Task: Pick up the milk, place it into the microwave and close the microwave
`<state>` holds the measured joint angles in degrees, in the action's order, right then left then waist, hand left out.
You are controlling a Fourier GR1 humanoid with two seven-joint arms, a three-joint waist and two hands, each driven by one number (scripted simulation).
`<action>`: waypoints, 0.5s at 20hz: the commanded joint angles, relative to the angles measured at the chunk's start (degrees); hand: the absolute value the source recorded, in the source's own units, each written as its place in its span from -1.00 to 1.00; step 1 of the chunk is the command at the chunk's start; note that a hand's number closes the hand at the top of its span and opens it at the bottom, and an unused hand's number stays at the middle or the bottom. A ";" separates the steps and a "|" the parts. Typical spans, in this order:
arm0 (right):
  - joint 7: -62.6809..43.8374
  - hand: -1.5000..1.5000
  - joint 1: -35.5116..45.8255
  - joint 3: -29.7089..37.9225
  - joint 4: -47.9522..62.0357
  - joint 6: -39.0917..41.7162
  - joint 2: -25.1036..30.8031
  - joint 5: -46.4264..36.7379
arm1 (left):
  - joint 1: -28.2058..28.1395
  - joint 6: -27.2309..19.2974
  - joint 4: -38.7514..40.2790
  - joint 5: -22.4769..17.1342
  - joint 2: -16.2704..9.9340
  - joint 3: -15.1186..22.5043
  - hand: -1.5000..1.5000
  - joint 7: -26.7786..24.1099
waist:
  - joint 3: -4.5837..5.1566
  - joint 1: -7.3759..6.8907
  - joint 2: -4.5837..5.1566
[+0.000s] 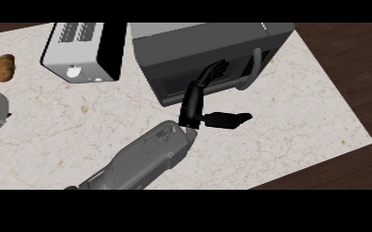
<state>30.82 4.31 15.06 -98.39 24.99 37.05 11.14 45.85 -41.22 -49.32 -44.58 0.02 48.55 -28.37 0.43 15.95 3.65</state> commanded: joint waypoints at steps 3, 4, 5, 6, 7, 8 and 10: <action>0.38 1.00 2.65 1.08 0.26 -1.82 1.57 -2.69 | 3.86 -2.04 1.80 -4.91 -0.02 -3.45 -1.00 -1.34 | -0.13 0.30 0.87; 0.11 1.00 3.36 0.69 0.16 -1.56 2.00 -2.91 | 3.75 -2.91 2.00 -5.00 -0.02 -2.93 -1.00 -1.93 | -0.11 -0.02 0.96; 0.21 1.00 4.16 0.98 0.14 -2.09 1.95 -2.94 | 3.27 -2.47 1.90 -5.49 -0.02 -2.26 -1.00 -2.40 | -0.09 0.19 1.17; 0.57 1.00 3.70 0.82 0.55 -1.91 1.96 -3.36 | 3.59 -2.54 2.49 -5.73 -0.02 -2.44 -1.00 -2.70 | -0.20 0.52 1.40; 0.49 1.00 4.16 0.99 0.31 -1.78 2.26 -3.13 | 4.02 -3.14 2.49 -5.98 -0.02 -2.43 -1.00 -3.28 | -0.18 0.65 1.08; 0.84 1.00 4.25 1.00 1.43 -2.28 1.87 -3.62 | 4.15 -3.18 2.34 -6.52 -0.02 -1.94 -1.00 -3.23 | -0.32 0.45 1.35; 0.28 1.00 5.29 0.85 1.34 -2.10 2.27 -3.37 | 4.35 -3.28 2.72 -7.27 -0.02 -1.76 -1.00 -3.54 | -0.22 0.79 1.64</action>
<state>31.19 8.30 15.83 -97.61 23.13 38.89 8.14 46.42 -43.62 -49.91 -49.81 0.02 49.34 -32.06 0.17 16.22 4.52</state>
